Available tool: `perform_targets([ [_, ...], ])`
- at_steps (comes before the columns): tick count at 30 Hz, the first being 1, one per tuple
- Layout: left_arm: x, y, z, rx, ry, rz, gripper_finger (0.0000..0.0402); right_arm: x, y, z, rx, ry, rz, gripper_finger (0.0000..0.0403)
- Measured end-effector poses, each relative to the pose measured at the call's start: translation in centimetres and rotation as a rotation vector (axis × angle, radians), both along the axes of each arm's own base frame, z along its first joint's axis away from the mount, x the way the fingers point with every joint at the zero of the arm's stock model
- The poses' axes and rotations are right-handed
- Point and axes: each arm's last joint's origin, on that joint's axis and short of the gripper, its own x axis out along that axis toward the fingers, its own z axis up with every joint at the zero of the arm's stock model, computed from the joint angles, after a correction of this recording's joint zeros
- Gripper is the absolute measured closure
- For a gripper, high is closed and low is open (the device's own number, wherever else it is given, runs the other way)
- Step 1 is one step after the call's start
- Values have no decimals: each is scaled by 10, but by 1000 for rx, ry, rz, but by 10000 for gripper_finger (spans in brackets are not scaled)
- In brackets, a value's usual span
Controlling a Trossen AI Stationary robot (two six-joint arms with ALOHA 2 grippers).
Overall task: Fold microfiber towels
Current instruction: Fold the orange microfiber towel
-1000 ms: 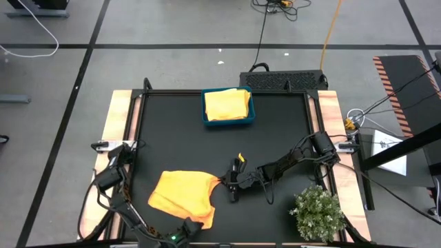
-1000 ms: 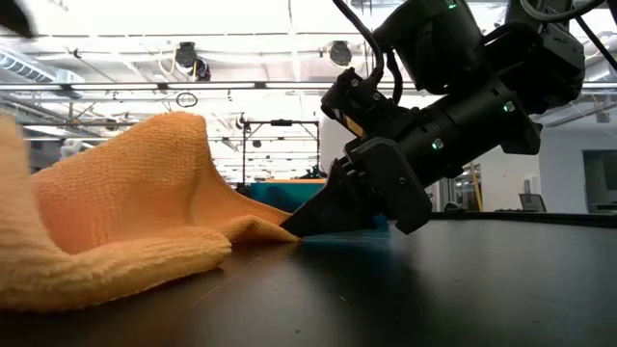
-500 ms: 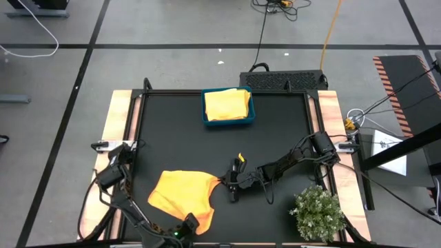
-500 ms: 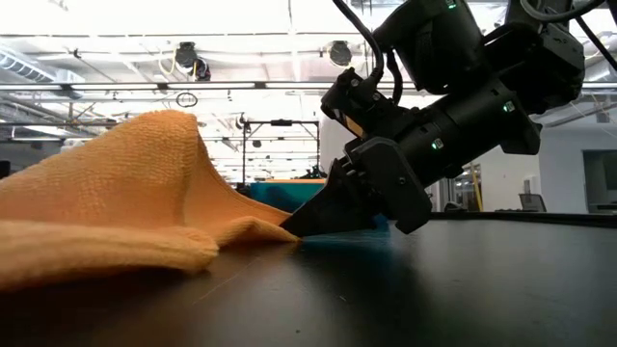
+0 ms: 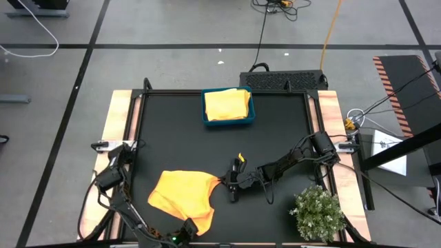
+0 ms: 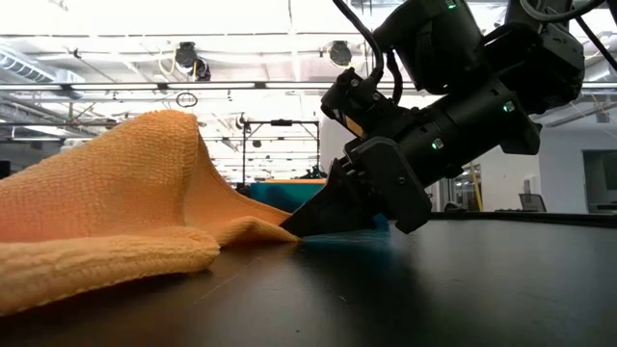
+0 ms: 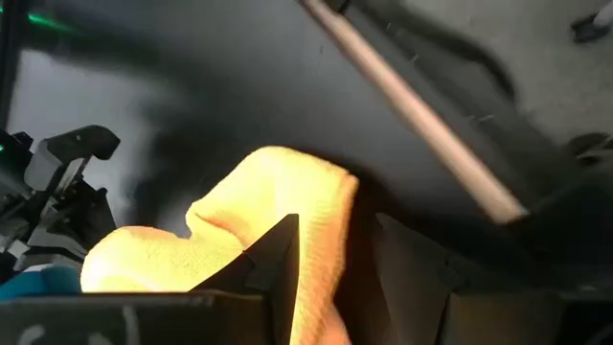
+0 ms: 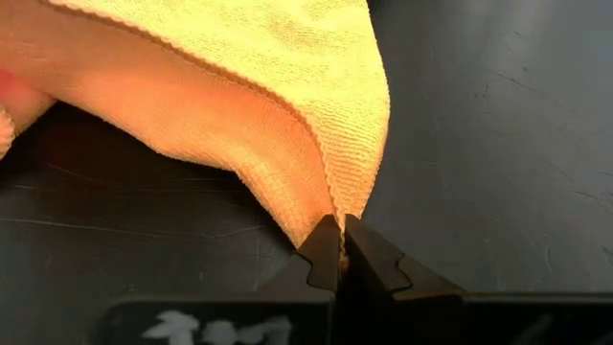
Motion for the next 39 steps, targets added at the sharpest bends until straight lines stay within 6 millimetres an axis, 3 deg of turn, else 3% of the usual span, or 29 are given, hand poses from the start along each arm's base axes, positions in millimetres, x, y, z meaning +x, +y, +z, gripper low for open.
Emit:
perform_targets([
  [12, 24, 10, -5, 16, -1, -33, 273, 0, 0, 0, 0, 0, 0, 403],
  [15, 26, 11, -5, -7, 8, -14, 312, 0, 0, 0, -1, 1, 0, 403],
  [18, 22, 10, -4, -21, 12, 10, 381, -1, 1, 2, -10, 11, 5, 403],
  [22, 9, 6, 13, -33, -23, 25, 396, -7, 1, 17, -33, 66, 11, 403],
  [27, -21, 8, 53, -11, -160, 86, 398, -18, 6, 53, -24, 58, -1, 403],
  [31, -46, 6, 92, -76, -334, 118, 399, -33, 24, 88, 1, -3, 60, 403],
  [39, -100, 7, 155, -203, -630, 117, 400, -92, 73, 173, -65, -273, 149, 403],
])
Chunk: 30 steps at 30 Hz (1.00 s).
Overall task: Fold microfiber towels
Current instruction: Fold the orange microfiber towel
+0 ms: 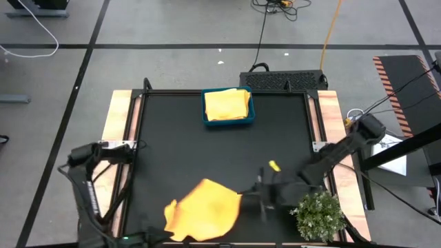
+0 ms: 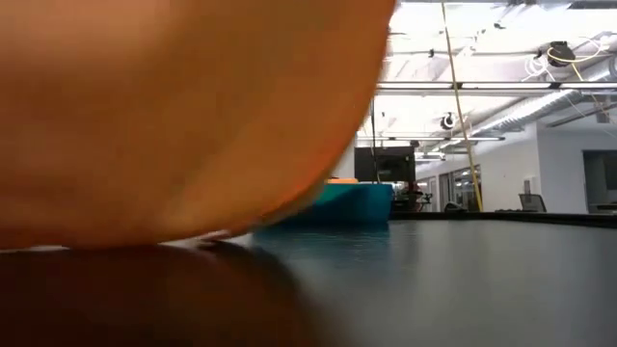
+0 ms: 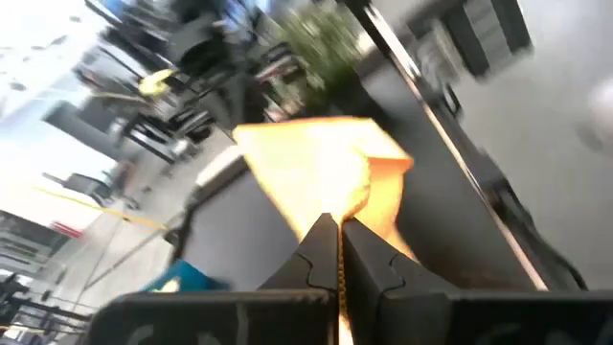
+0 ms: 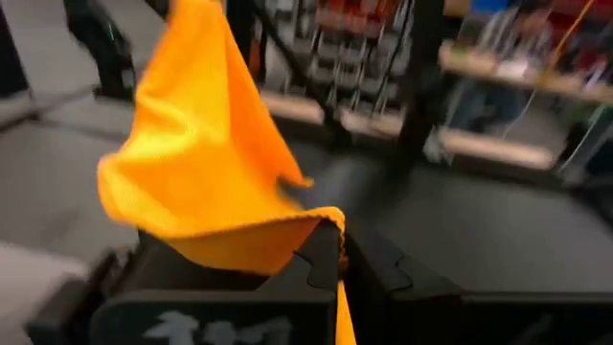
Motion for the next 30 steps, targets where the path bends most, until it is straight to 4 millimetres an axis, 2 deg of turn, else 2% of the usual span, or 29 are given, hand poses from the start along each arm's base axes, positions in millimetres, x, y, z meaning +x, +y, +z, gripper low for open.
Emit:
perform_targets([
  [3, -15, 4, 17, -40, -89, 9, 400, -21, 8, 20, -2, -70, -25, 403],
  [6, -22, 7, 27, -99, -130, 19, 400, -33, 14, 29, 31, -94, -14, 403],
  [14, -21, 9, 28, -237, -147, 57, 401, -42, 25, 28, 107, -85, 23, 403],
  [18, -26, 19, 31, -267, -171, 92, 401, -43, 17, 37, 131, -118, -41, 403],
  [24, -32, 50, 27, -301, -196, 208, 401, -43, -3, 45, 124, -120, -175, 403],
  [26, -30, 62, 22, -332, -170, 278, 401, -41, -11, 43, 138, -87, -210, 403],
  [30, -21, 79, -1, -347, -71, 379, 401, -35, -29, 27, 151, 35, -313, 403],
])
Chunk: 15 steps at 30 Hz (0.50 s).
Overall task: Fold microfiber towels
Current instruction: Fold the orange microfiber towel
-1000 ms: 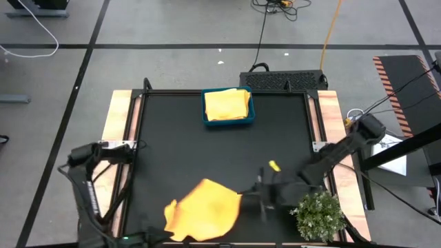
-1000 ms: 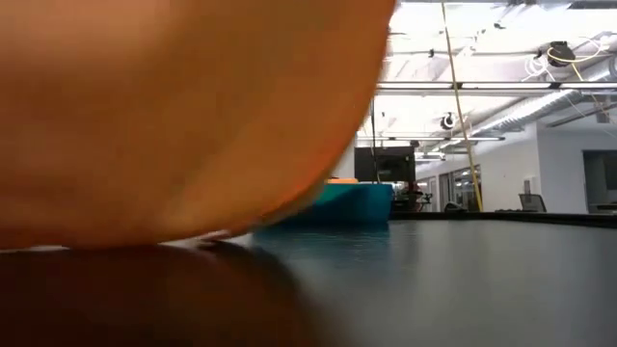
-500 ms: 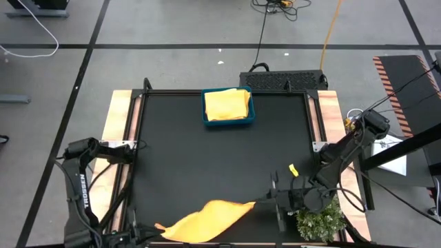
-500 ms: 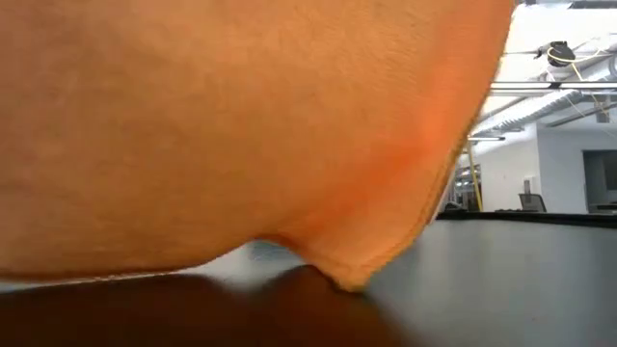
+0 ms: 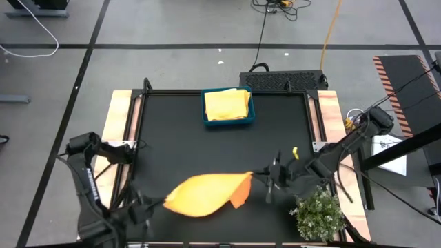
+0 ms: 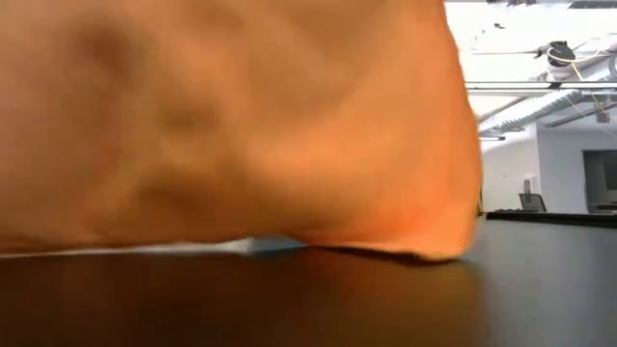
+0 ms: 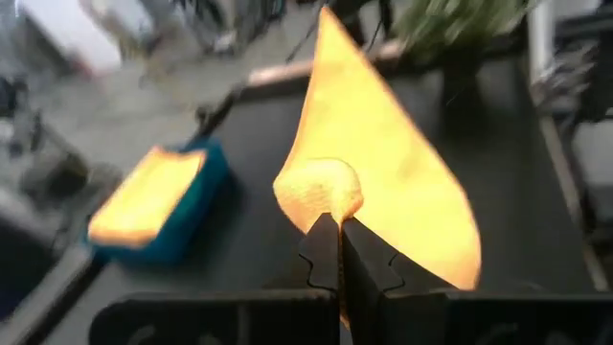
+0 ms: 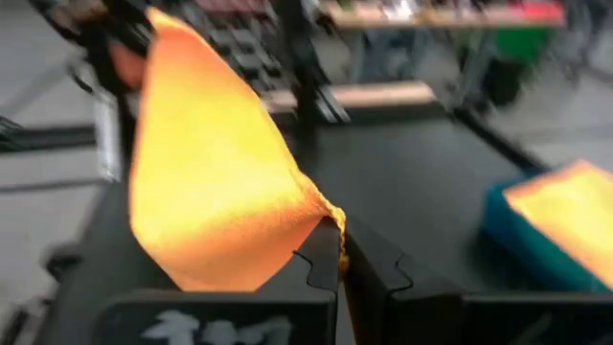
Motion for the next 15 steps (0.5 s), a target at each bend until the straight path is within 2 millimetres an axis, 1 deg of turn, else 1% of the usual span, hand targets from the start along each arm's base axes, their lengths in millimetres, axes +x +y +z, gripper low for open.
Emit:
perform_targets([
  [2, 3, 12, -9, -21, 51, 57, 401, 2, -10, -9, 24, 72, -55, 403],
  [5, 2, 28, -30, -43, 121, 134, 401, 3, -23, -19, 53, 149, -127, 403],
  [8, -2, 46, -41, -64, 149, 196, 401, 7, -31, -23, 48, 173, -169, 403],
  [10, -5, 53, -48, -84, 160, 221, 401, 8, -34, -22, 44, 172, -178, 403],
  [13, -8, 56, -44, -132, 146, 204, 401, 11, -35, -19, 30, 156, -168, 403],
  [15, -8, 54, -39, -151, 143, 167, 401, 12, -34, -13, 28, 127, -114, 403],
])
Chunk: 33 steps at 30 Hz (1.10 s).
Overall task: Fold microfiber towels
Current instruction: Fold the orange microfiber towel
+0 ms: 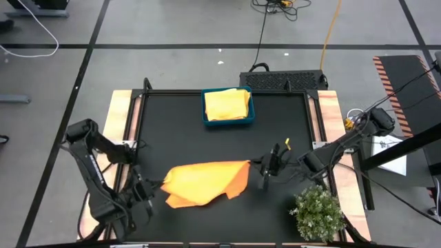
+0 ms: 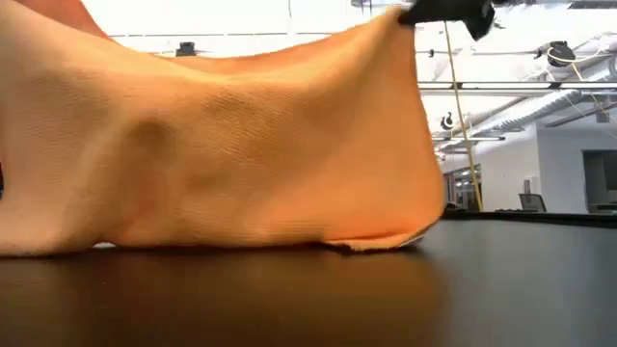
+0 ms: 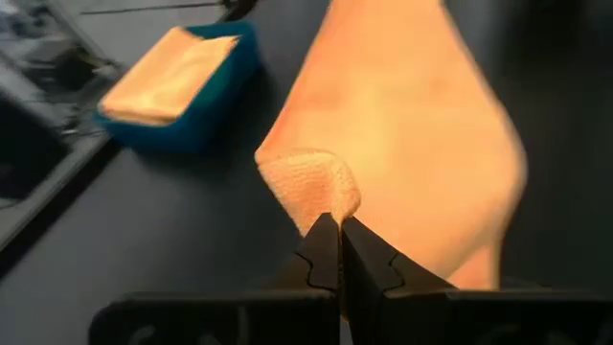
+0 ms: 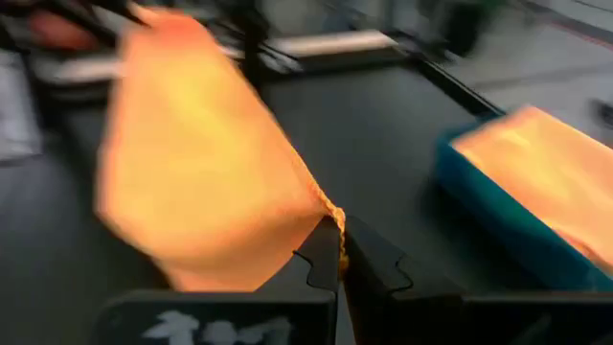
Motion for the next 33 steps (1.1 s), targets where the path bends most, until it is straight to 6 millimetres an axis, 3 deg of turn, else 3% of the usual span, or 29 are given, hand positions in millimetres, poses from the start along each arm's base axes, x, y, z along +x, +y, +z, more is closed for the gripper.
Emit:
perform_targets([
  [12, 13, -34, 67, -166, -134, -280, 399, -5, 13, 50, 296, -268, 567, 403],
  [20, 21, -57, 106, -363, -224, -450, 398, -21, 9, 72, 553, -349, 616, 403],
  [22, 20, -57, 105, -355, -219, -458, 399, -24, 9, 70, 597, -308, 605, 403],
  [25, 18, -49, 90, -307, -146, -405, 396, -26, 6, 52, 634, -130, 496, 403],
  [30, 15, -9, 53, -352, -58, -125, 399, -28, -17, 1, 681, 149, 96, 403],
  [33, 12, 13, 26, -359, 12, -49, 394, -32, -34, -26, 659, 200, -55, 403],
])
